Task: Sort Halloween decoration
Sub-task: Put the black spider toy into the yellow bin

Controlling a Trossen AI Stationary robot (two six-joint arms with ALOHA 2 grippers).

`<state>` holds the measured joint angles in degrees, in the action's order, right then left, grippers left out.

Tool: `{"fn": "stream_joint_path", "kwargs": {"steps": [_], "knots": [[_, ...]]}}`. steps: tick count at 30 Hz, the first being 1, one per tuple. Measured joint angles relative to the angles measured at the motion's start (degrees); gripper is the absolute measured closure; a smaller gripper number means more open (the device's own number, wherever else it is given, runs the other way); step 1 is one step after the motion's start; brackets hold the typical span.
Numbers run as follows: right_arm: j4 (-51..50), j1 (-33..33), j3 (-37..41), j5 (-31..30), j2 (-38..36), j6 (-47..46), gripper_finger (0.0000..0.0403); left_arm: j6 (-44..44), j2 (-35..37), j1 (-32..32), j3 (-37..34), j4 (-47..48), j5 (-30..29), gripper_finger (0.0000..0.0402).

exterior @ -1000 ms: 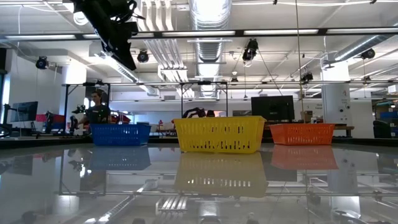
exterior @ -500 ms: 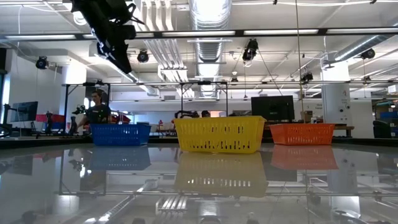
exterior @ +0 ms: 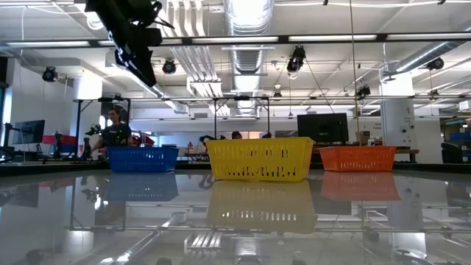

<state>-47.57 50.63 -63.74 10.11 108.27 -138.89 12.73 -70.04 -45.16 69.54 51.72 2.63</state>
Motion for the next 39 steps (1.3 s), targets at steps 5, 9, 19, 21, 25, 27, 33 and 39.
{"fn": "stream_joint_path", "kwargs": {"steps": [5, 9, 19, 21, 25, 27, 33, 39], "knots": [[7.9, 0.0, 3.1, 0.2, -0.1, 0.2, 0.0294, -0.3, 0.0, 0.6, 0.0, 0.9, 0.0, 0.0274], [8.2, 0.0, 3.8, 0.1, -0.1, 1.1, 0.0295, -1.3, 0.0, 0.8, 0.0, 1.7, 0.0, 0.0274], [8.5, 0.0, 3.8, -0.1, -0.2, 1.9, 0.0385, -1.8, 0.0, 0.9, 0.0, 2.5, 0.0, 0.0274], [8.4, 0.0, 3.9, -0.1, -0.2, 2.0, 0.0391, -1.9, 0.0, 0.9, 0.0, 2.5, 0.0, 0.0274], [8.3, 0.0, 3.9, 0.3, -0.2, 2.2, 0.0393, -2.8, 0.1, 0.9, 0.0, 2.5, 0.0, 0.0274], [7.7, 0.0, 3.6, 0.3, -0.3, 2.3, 0.0393, -2.8, 0.1, 0.9, 0.0, 2.7, 0.0, 0.0274], [3.2, 0.3, -0.2, 0.2, -2.3, 2.6, 0.0394, -2.8, 0.1, 0.9, 0.0, 2.9, 0.0, 0.0274], [-8.0, 0.6, -5.5, -1.6, -3.8, 3.2, 0.0395, -2.8, 0.1, 0.9, 0.0, 2.8, 0.0, 0.0274]]}}
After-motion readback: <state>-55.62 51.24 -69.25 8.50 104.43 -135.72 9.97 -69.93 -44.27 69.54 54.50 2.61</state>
